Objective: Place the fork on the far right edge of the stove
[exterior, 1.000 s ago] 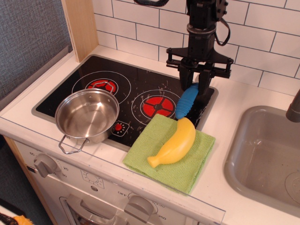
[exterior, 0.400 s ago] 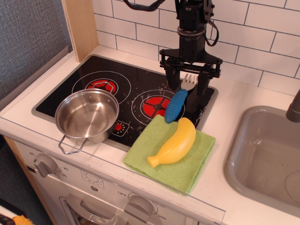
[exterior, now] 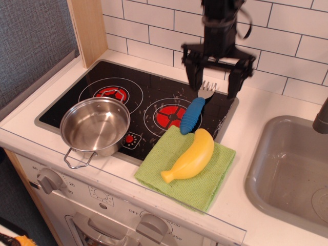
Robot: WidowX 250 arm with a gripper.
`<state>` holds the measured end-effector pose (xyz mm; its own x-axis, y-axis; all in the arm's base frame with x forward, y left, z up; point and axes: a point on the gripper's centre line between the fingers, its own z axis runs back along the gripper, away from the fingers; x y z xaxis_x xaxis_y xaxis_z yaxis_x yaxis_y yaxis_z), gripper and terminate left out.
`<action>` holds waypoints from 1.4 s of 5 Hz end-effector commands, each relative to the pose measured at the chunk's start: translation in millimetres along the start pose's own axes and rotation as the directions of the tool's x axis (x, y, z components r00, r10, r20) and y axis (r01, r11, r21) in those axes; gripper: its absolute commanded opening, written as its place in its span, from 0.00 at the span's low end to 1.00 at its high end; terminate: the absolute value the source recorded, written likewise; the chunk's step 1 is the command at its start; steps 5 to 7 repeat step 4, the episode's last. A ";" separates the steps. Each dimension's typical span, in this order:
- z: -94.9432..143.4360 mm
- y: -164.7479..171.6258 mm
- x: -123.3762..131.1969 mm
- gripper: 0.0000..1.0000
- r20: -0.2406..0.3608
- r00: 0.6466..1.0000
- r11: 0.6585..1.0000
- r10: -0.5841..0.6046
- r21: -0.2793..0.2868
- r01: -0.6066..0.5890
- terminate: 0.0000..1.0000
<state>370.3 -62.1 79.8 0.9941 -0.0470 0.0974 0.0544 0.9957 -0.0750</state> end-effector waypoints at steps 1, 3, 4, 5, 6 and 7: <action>55.2 -5.7 -39.1 1.00 0.089 0.994 0.993 -0.068 0.107 0.058 0.00; 48.6 -1.4 -52.9 1.00 0.095 0.994 0.996 -0.062 0.064 0.056 0.00; 48.6 -1.4 -52.9 1.00 0.095 0.994 0.996 -0.062 0.064 0.056 1.00; 48.6 -1.4 -52.9 1.00 0.095 0.994 0.996 -0.062 0.064 0.056 1.00; 48.6 -1.4 -52.9 1.00 0.095 0.994 0.996 -0.062 0.064 0.056 1.00; 48.6 -1.4 -52.9 1.00 0.095 0.994 0.996 -0.062 0.064 0.056 1.00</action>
